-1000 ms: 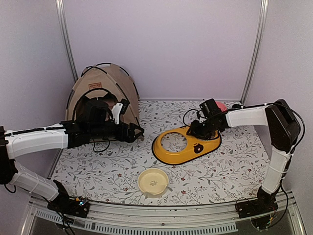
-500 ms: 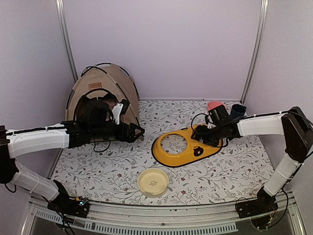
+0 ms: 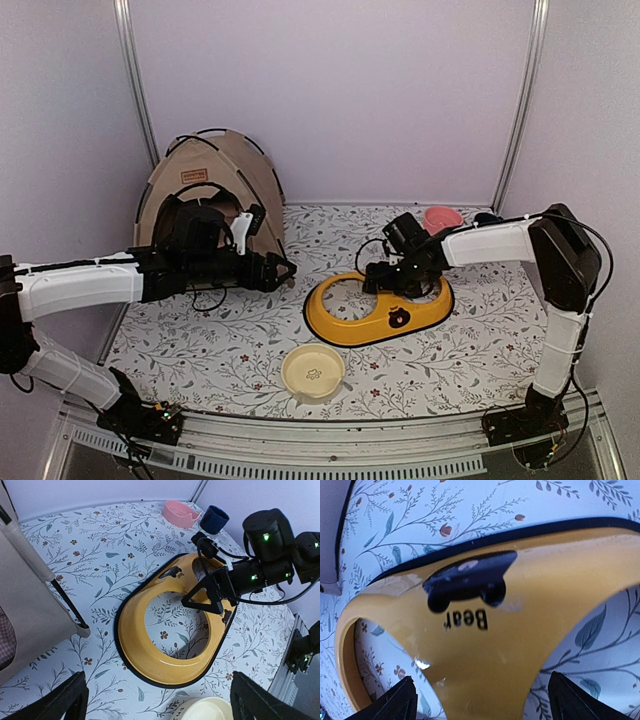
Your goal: Set up the pet tent
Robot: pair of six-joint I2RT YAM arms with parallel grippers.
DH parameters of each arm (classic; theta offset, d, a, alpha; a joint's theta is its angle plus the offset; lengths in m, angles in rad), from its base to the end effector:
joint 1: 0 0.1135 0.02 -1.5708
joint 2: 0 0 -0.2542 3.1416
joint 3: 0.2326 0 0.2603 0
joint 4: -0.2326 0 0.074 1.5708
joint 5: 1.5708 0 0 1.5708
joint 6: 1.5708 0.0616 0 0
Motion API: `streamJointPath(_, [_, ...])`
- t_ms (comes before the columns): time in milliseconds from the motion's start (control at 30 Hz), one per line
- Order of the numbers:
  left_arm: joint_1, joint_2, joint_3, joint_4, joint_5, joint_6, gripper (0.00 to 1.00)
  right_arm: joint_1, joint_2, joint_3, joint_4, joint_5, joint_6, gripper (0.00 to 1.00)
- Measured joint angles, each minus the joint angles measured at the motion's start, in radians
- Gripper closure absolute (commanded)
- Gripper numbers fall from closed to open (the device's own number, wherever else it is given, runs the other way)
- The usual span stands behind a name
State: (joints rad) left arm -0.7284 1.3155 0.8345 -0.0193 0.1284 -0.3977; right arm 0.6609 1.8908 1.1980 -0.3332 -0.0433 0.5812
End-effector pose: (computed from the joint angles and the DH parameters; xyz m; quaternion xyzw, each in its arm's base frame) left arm 0.2385 -0.2233 0.2307 0.1736 0.8413 -0.3184 0.4010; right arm 0.3168 0.2497 0.1233 -0.0442 0.9619 0.1735 0.2066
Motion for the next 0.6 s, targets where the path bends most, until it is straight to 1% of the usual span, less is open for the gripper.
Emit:
streamJointPath(67, [0.0,0.0,0.0,0.0,0.0,-0.001,0.01,0.0,0.063,0.068,-0.031,0.02,-0.037,0.08])
streamJointPath(167, [0.0,0.0,0.0,0.0,0.0,-0.005,0.01,-0.001,0.123,0.134,-0.062,0.045,-0.073,0.11])
streamJointPath(267, [0.0,0.0,-0.003,0.0,-0.001,-0.008,0.01,-0.006,0.151,0.171,-0.085,0.061,-0.089,0.18])
streamJointPath(400, [0.0,0.0,-0.014,-0.001,-0.001,-0.015,0.01,-0.024,0.156,0.177,-0.086,0.059,-0.067,0.23])
streamJointPath(600, [0.0,0.0,-0.017,0.0,0.0,-0.02,0.01,-0.083,0.144,0.14,-0.018,0.041,0.006,0.23])
